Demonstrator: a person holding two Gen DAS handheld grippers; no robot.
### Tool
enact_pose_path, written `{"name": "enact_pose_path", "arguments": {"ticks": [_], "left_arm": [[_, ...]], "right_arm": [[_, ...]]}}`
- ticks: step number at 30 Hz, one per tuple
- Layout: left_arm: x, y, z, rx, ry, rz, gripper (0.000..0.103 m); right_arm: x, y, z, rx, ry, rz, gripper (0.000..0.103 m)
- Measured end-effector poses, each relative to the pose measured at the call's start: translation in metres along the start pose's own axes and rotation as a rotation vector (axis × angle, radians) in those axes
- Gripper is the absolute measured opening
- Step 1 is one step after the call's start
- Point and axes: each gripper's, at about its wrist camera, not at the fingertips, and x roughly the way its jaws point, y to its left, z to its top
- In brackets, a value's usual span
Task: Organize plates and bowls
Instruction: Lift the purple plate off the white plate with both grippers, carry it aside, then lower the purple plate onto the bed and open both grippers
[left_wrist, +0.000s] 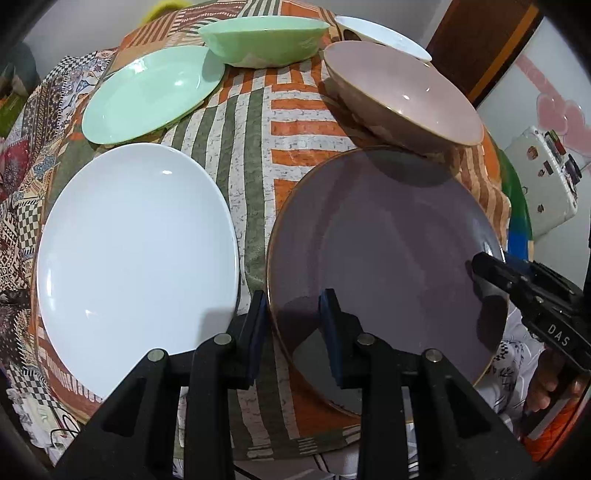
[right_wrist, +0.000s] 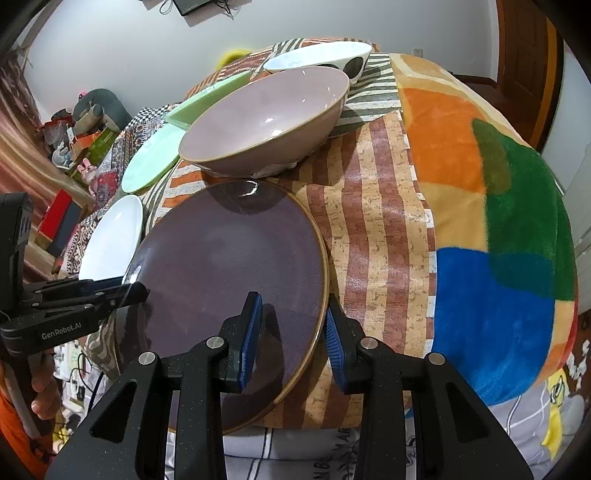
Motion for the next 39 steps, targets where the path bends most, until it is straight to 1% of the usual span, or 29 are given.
{"name": "enact_pose_path", "arguments": {"ticks": [2, 6, 10, 15, 17, 19, 21, 23, 25, 27, 32, 39], "left_arm": [[-0.003, 0.001, 0.0, -0.002, -0.009, -0.002, 0.029], [-0.016, 0.006, 0.001, -0.005, -0.044, -0.012, 0.029], [-0.036, 0.013, 0.0, -0.017, -0.087, -0.021, 0.029], [-0.069, 0.024, -0.004, -0.042, -0.16, -0.034, 0.03], [-0.084, 0.027, -0.008, -0.049, -0.199, -0.033, 0.035], [-0.097, 0.031, -0.01, -0.059, -0.236, -0.029, 0.047], [-0.112, 0.039, -0.012, -0.076, -0.282, -0.021, 0.052], [-0.124, 0.048, -0.015, -0.096, -0.32, -0.008, 0.055], [-0.133, 0.058, -0.017, -0.119, -0.346, 0.002, 0.061], [-0.14, 0.07, -0.02, -0.144, -0.369, 0.016, 0.064], [-0.145, 0.096, -0.026, -0.186, -0.383, 0.058, 0.065], [-0.138, 0.129, -0.036, -0.25, -0.366, 0.08, 0.065]], "right_arm": [[-0.002, -0.001, 0.0, 0.002, 0.0, -0.003, 0.031], [-0.013, -0.001, 0.007, -0.002, -0.031, -0.033, 0.031], [-0.027, -0.002, 0.011, -0.005, -0.06, -0.04, 0.031], [-0.041, 0.008, 0.016, -0.031, -0.101, -0.041, 0.031], [-0.046, 0.015, 0.018, -0.04, -0.115, -0.037, 0.032], [-0.05, 0.024, 0.021, -0.052, -0.134, -0.03, 0.038], [-0.054, 0.032, 0.023, -0.069, -0.156, -0.026, 0.044], [-0.055, 0.04, 0.027, -0.087, -0.171, -0.022, 0.045], [-0.057, 0.049, 0.031, -0.102, -0.184, -0.01, 0.049], [-0.057, 0.055, 0.034, -0.11, -0.197, 0.001, 0.058], [-0.051, 0.078, 0.041, -0.152, -0.205, 0.027, 0.058], [-0.035, 0.109, 0.05, -0.209, -0.193, 0.063, 0.059]]}}
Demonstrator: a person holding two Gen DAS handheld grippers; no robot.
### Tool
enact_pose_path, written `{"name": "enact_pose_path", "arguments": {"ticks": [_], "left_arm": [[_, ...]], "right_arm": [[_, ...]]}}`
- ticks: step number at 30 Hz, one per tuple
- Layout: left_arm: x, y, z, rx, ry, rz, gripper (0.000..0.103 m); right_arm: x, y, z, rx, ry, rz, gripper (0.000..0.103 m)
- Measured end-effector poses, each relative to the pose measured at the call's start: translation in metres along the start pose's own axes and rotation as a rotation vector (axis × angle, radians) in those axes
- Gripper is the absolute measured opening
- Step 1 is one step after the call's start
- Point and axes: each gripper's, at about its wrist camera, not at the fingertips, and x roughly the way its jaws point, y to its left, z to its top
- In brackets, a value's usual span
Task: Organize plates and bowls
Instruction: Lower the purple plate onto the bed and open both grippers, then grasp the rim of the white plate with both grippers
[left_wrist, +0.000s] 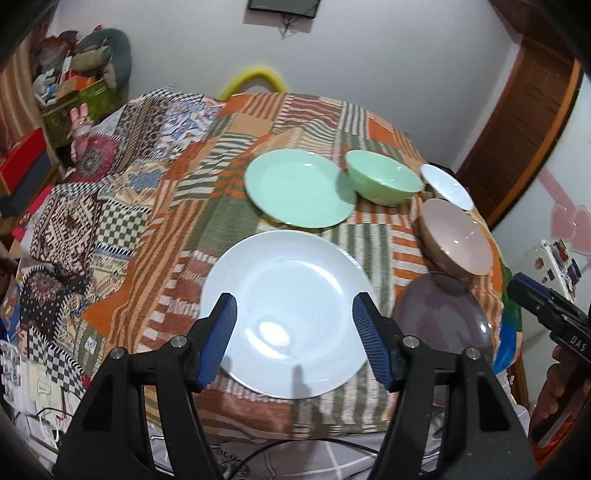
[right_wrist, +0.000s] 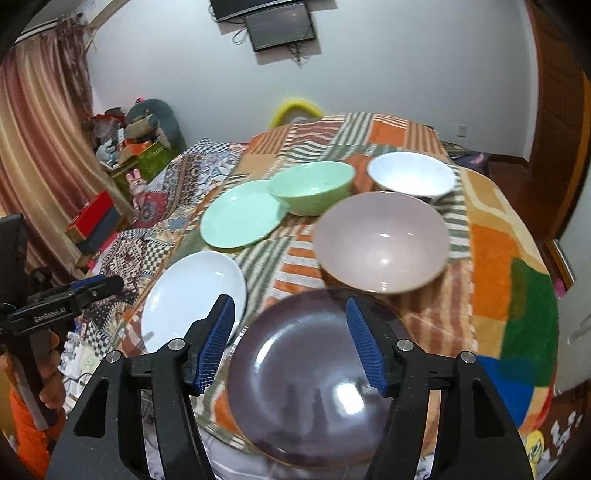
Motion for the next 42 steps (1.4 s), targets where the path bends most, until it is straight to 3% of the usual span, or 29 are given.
{"name": "enact_pose_path", "arguments": {"ticks": [11, 33, 35, 37, 42], "left_arm": [[0.027, 0.041, -0.007, -0.057, 0.043, 0.057, 0.065], [0.101, 0.089, -0.034, -0.159, 0.191, 0.042, 0.065], [0.103, 0.089, -0.035, -0.156, 0.186, 0.042, 0.063], [0.104, 0.089, -0.035, -0.147, 0.185, 0.046, 0.054], [0.104, 0.089, -0.033, -0.14, 0.164, 0.035, 0.034]], "right_arm": [[0.042, 0.031, 0.012, -0.065, 0.053, 0.035, 0.059], [0.138, 0.047, 0.001, -0.087, 0.273, 0.048, 0.059], [0.142, 0.046, -0.001, -0.08, 0.29, 0.051, 0.059], [0.144, 0.045, -0.001, -0.077, 0.299, 0.046, 0.058], [0.146, 0.044, 0.001, -0.097, 0.303, 0.032, 0.042]]}}
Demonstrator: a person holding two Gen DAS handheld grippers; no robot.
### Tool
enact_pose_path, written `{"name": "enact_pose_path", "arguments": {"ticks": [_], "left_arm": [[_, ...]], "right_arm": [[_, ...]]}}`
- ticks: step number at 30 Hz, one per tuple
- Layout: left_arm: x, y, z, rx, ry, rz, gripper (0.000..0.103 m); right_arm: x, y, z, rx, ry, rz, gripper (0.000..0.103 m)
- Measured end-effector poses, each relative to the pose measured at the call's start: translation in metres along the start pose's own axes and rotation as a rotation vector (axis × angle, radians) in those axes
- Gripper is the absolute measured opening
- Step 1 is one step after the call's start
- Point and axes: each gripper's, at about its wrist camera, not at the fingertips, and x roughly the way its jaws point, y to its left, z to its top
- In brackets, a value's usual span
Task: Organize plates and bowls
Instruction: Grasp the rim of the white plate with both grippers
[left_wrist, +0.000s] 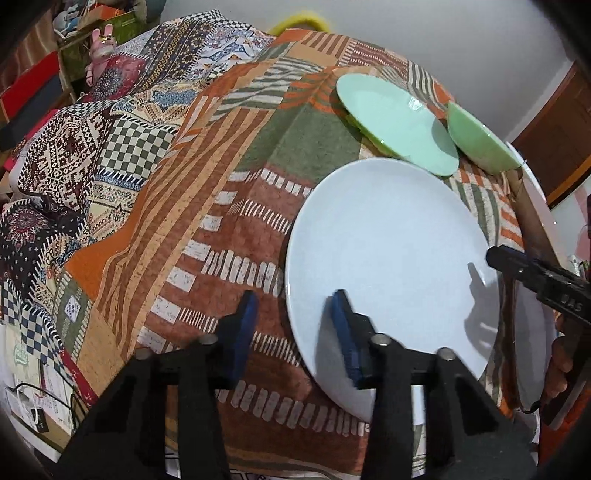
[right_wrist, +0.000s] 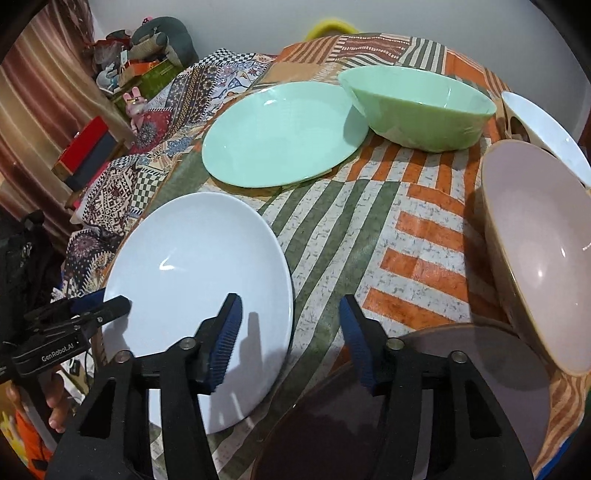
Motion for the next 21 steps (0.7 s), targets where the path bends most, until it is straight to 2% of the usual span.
{"name": "enact_pose_path", "arguments": {"ticks": [3, 9, 15, 21], "left_arm": [[0.0, 0.0, 0.002, 0.005, -0.002, -0.005, 0.031], [0.002, 0.001, 0.003, -0.007, 0.008, -0.024, 0.031], [0.001, 0.003, -0.001, -0.014, 0.016, -0.038, 0.031], [0.005, -0.001, 0.0, -0.009, 0.028, -0.062, 0.031]], "right_arm": [[0.002, -0.001, 0.001, -0.005, 0.004, -0.005, 0.036], [0.008, 0.005, 0.004, -0.019, 0.017, 0.003, 0.03], [0.02, 0.014, 0.004, -0.045, 0.063, 0.04, 0.029], [0.023, 0.015, 0.005, -0.068, 0.069, 0.026, 0.029]]}}
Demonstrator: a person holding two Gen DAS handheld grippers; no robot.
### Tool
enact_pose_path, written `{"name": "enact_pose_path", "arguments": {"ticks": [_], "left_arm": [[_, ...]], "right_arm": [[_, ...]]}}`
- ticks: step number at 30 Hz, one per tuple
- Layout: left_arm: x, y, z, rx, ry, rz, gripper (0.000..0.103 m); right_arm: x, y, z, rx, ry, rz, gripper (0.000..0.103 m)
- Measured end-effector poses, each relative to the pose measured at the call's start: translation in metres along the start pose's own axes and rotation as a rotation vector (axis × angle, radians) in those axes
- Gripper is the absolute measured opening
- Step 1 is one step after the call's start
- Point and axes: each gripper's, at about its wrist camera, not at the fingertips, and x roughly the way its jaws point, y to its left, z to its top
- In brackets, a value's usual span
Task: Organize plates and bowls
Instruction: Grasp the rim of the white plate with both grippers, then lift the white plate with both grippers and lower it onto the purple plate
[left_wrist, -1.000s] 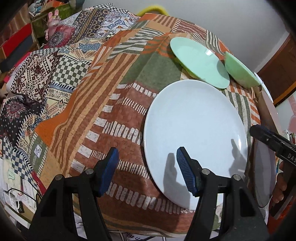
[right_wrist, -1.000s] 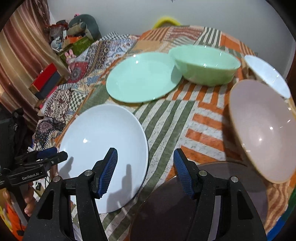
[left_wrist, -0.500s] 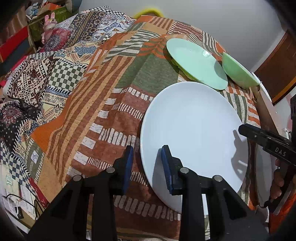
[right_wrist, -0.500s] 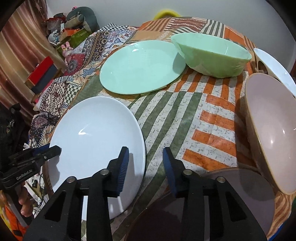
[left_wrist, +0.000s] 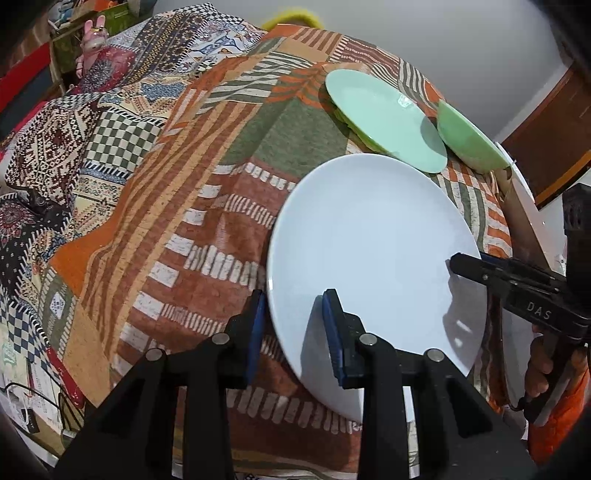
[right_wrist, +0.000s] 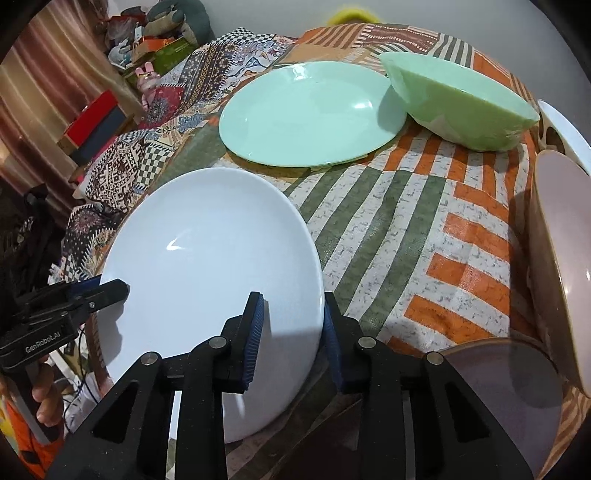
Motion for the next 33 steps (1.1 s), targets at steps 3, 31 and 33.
{"name": "enact_pose_path", "arguments": {"ticks": [3, 31, 33], "left_arm": [[0.001, -0.006, 0.001, 0.013, 0.0, 0.019, 0.031], [-0.078, -0.046, 0.001, 0.052, -0.139, -0.016, 0.031], [-0.088, -0.053, 0.0, 0.068, -0.161, -0.017, 0.031]], "right_arm": [[0.001, -0.002, 0.002, 0.008, 0.006, 0.008, 0.029], [-0.083, -0.003, -0.012, 0.073, -0.191, 0.05, 0.029], [-0.092, -0.003, -0.014, 0.074, -0.213, 0.05, 0.029]]}}
